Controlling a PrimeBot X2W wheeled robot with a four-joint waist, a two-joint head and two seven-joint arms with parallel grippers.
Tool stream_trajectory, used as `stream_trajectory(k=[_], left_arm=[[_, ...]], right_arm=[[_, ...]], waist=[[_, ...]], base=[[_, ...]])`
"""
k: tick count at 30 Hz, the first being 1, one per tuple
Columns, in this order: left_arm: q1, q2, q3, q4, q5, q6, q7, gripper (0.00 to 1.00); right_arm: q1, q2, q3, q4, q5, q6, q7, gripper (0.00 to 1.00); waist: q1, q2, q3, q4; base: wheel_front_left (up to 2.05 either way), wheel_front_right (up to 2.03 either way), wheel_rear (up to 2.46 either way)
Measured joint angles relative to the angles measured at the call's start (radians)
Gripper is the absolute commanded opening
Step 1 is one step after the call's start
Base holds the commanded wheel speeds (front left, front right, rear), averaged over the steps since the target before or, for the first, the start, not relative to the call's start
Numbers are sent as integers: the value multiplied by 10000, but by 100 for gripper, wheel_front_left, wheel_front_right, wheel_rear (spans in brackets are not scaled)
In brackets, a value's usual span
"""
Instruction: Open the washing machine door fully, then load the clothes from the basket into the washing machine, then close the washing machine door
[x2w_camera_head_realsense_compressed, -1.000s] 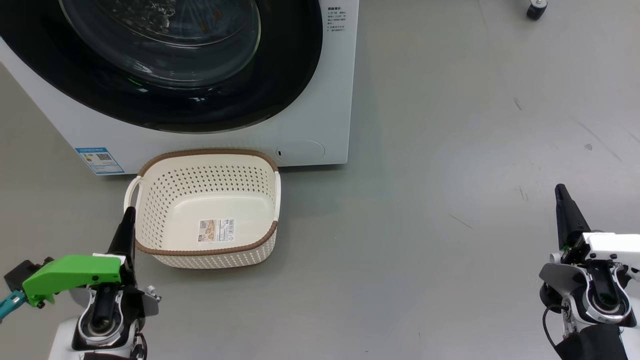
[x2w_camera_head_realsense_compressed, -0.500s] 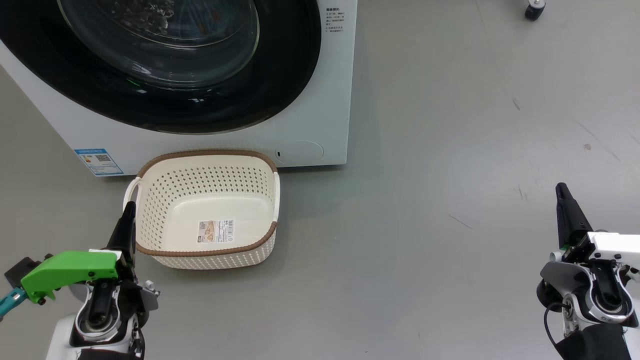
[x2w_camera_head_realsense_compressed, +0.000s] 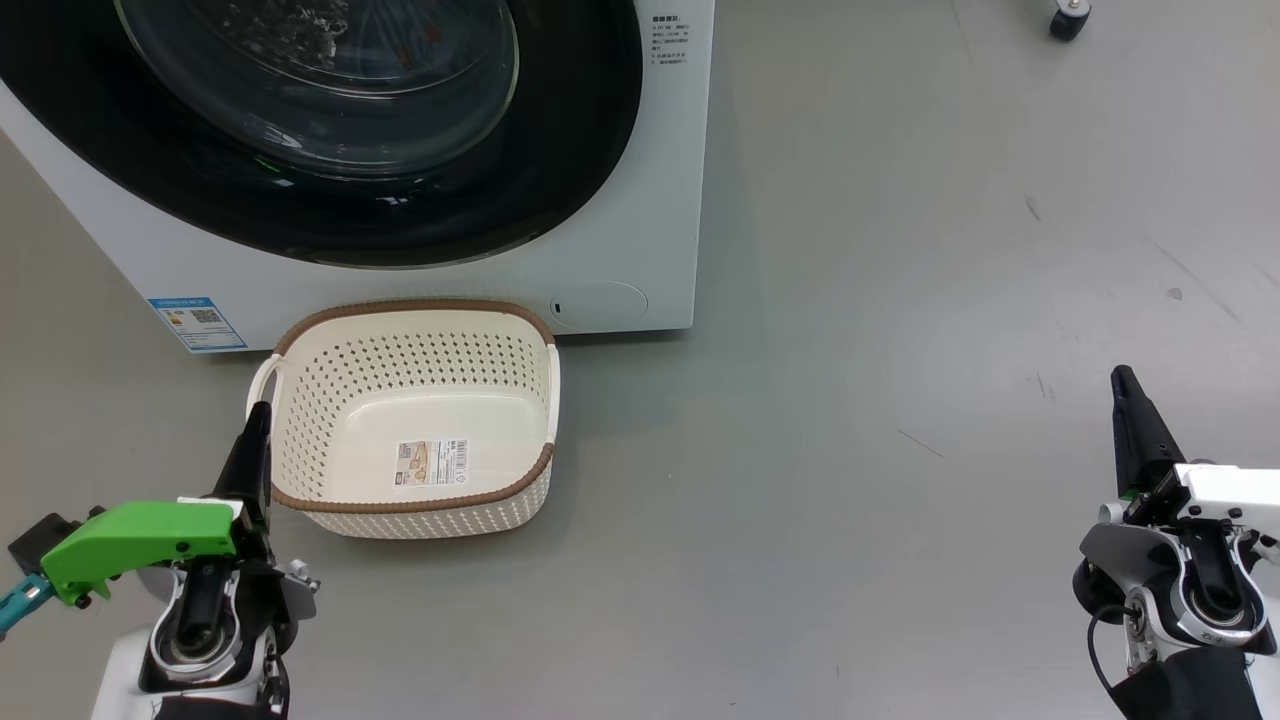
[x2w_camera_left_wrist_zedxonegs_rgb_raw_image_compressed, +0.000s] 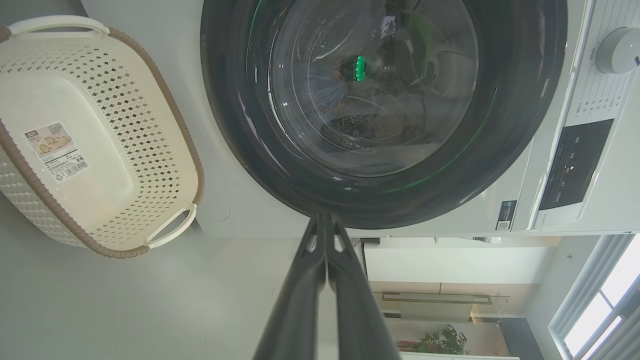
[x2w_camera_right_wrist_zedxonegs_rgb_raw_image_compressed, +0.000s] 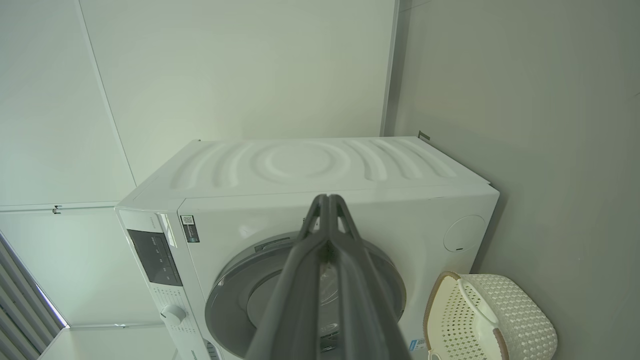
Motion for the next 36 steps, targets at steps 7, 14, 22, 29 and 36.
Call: stream_trajectory(k=[7,14,22,29,36], left_arm=[[-2,0,2,0,0,0,0,0],[-4,0,4,0,0,0,0,0],[-5,0,6,0,0,0,0,0],[-5,0,8,0,0,0,0,0],[-6,0,10,0,0,0,2,0]], right_arm=[[0,4,0,0,0,0,0,0],[-1,4,0,-2,0,50,0,0],[-1,6,0,-2,0,50,0,0],[-1,6,0,-2,0,52,0,0],[-1,6,0,-2,0,52,0,0]], waist=[[0,0,0,0],[0,0,0,0],[0,0,0,1],[0,0,0,0],[0,0,0,0]], base=[[0,0,0],[0,0,0],[0,0,0],[0,0,0],[0,0,0]])
